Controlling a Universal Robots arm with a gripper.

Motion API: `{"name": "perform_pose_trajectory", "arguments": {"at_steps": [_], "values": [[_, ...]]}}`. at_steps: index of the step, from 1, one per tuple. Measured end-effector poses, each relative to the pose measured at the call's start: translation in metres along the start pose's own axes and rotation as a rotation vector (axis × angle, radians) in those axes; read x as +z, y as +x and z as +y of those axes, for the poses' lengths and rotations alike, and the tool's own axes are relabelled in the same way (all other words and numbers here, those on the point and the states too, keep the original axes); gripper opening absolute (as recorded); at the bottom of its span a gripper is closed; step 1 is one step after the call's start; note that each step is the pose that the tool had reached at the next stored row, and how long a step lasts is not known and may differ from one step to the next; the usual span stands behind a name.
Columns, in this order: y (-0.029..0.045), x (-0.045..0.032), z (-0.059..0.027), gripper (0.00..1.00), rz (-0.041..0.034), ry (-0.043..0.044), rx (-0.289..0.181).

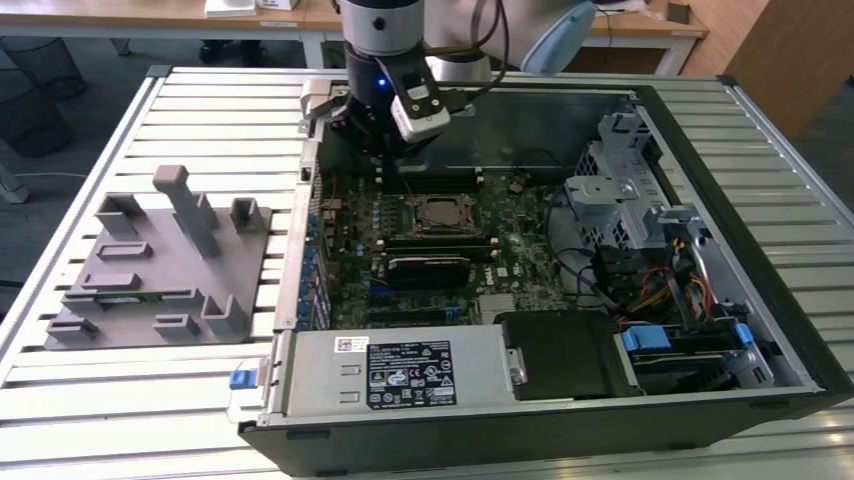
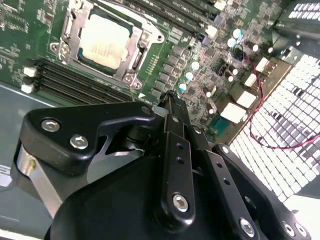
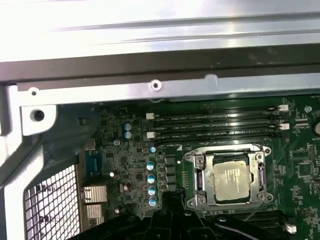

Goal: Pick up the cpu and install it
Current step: 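Install the first cpu locking lever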

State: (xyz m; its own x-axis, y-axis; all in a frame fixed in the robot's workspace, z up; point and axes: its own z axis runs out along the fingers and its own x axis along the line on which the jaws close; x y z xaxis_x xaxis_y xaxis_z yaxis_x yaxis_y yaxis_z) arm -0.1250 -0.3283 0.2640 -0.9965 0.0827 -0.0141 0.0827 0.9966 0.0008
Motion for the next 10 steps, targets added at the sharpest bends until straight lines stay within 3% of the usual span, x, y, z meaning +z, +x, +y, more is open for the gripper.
{"name": "perform_pose_trajectory", "arguments": {"at_steps": [10], "values": [[0.0032, 0.0071, 0.0179, 0.11, 0.0000, 0.0000, -0.002]]}}
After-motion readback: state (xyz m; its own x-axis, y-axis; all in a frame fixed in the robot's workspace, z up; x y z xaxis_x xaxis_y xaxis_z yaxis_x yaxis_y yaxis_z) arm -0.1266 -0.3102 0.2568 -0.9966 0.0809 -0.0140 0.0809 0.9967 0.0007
